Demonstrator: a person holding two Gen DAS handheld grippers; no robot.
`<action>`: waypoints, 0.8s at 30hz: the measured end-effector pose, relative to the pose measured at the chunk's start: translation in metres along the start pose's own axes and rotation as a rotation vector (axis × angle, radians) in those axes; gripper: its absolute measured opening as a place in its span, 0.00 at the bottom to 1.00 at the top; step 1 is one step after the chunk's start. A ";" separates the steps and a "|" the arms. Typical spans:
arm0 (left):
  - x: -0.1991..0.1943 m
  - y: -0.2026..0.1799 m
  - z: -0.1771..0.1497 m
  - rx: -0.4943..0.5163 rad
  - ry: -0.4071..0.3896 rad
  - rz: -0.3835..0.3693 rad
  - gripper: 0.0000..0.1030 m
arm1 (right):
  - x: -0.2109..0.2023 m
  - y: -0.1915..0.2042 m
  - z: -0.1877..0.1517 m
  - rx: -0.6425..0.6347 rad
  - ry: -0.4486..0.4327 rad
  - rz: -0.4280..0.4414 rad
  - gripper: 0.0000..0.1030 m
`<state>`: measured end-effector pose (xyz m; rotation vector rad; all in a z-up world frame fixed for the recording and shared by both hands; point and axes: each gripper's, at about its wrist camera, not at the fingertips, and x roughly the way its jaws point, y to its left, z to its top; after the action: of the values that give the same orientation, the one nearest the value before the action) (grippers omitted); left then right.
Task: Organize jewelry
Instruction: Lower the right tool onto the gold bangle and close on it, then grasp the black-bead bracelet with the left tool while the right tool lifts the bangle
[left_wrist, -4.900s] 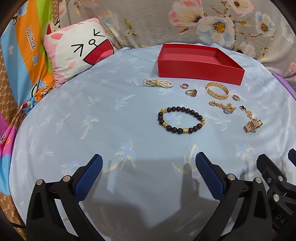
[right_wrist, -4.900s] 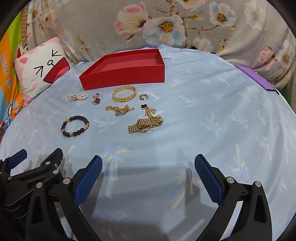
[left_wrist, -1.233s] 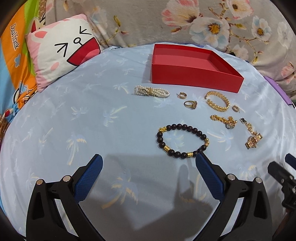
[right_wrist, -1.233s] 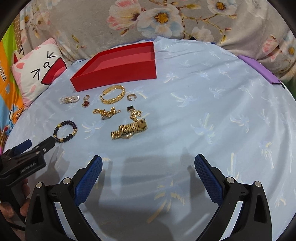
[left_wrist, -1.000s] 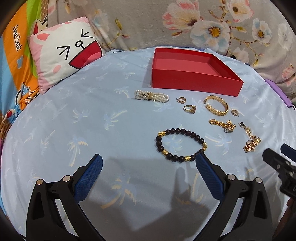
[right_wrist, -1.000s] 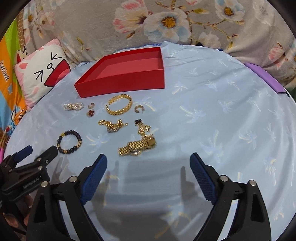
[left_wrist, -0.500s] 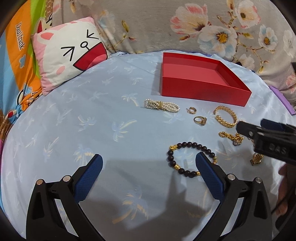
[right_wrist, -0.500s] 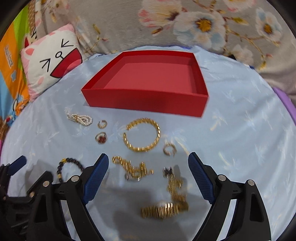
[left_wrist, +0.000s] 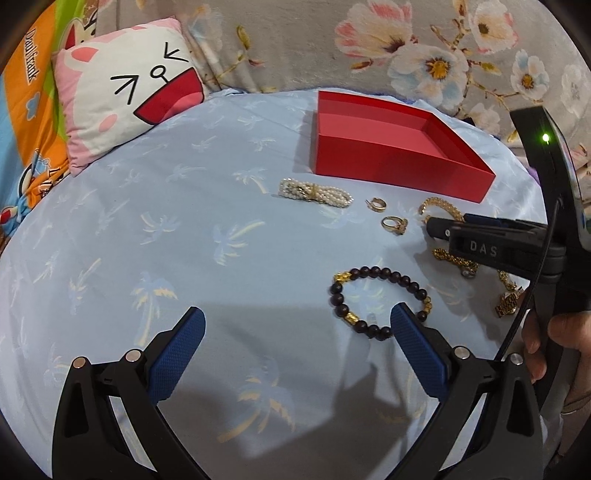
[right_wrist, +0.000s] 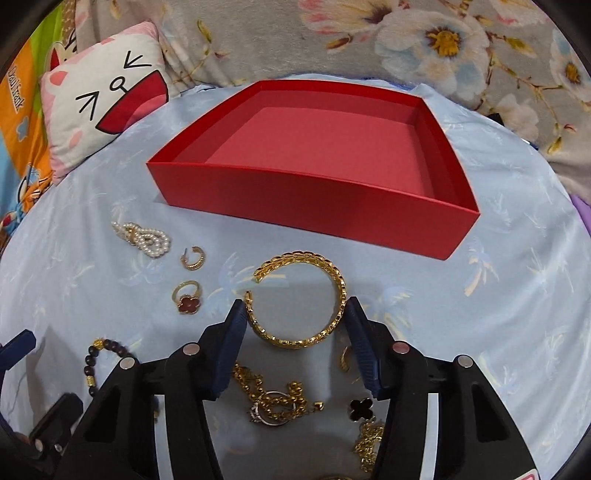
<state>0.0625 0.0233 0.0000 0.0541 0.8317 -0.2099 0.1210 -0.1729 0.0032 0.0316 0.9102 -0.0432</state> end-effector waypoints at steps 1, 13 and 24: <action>0.001 -0.002 0.000 0.008 0.002 0.004 0.95 | 0.000 0.000 0.000 0.001 -0.003 0.004 0.51; 0.019 -0.011 0.012 0.025 0.038 0.049 0.95 | -0.069 -0.021 -0.033 0.089 -0.095 0.048 0.51; 0.027 -0.021 0.014 0.048 0.063 0.049 0.65 | -0.111 -0.043 -0.084 0.202 -0.098 0.046 0.52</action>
<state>0.0860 -0.0033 -0.0103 0.1266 0.8874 -0.1830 -0.0155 -0.2096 0.0396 0.2367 0.8037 -0.0933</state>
